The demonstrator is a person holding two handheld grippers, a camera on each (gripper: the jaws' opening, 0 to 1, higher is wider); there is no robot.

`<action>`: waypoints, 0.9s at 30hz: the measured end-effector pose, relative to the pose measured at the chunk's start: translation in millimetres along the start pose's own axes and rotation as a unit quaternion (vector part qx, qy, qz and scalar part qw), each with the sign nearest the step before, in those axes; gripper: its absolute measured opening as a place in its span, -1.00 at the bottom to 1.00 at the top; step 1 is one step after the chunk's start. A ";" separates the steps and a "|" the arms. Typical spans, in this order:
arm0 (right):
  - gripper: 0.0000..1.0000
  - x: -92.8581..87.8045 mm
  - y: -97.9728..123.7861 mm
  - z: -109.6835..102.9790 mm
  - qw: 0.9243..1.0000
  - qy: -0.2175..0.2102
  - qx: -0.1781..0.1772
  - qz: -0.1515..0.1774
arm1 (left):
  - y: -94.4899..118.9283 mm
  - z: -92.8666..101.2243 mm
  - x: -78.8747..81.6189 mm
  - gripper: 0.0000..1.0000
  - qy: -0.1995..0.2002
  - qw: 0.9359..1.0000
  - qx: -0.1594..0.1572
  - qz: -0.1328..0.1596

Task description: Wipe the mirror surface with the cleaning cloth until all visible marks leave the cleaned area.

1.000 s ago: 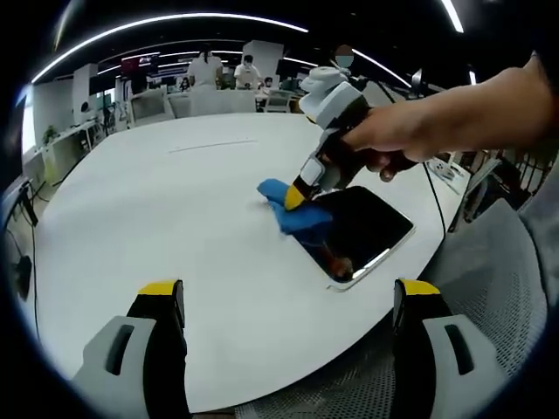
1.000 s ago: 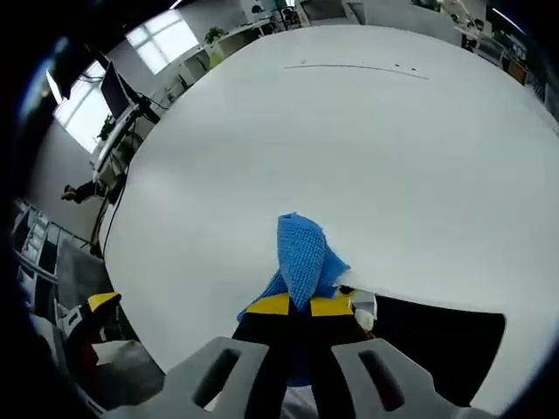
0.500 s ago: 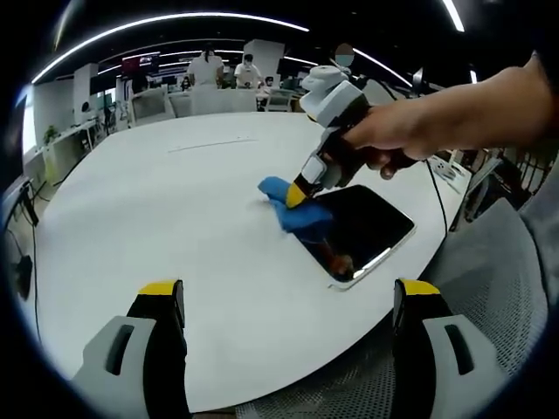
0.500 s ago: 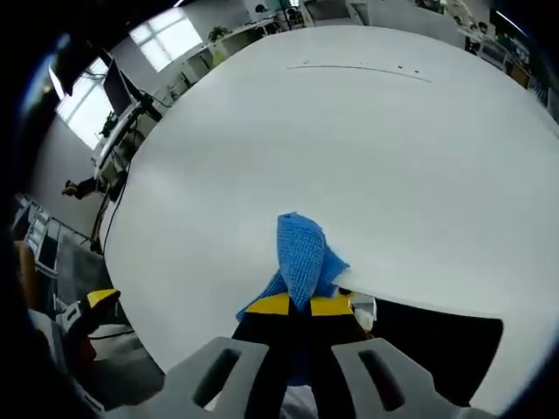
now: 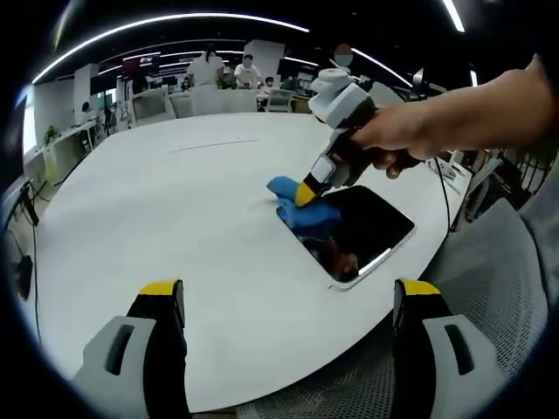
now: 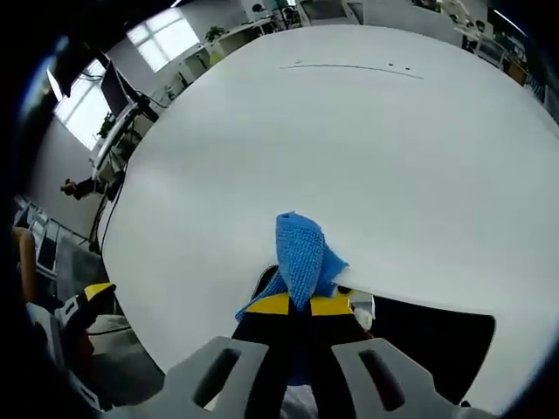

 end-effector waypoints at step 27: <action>-1.00 -2.9 8.9 21.3 1.000 -0.011 -0.019 -0.007 | -0.1 0.6 -0.2 0.98 -0.002 1.000 -0.005 0.002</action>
Point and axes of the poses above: the point that each gripper's makers call its tool centre point, and the gripper's own axes: y roughly backward along the fingers, z roughly to its right, x roughly out of its top, the point moved 10 cm from there along y, roughly backward along the fingers, and after that the axes turned 2 degrees about -y, right-handed, at the moved point
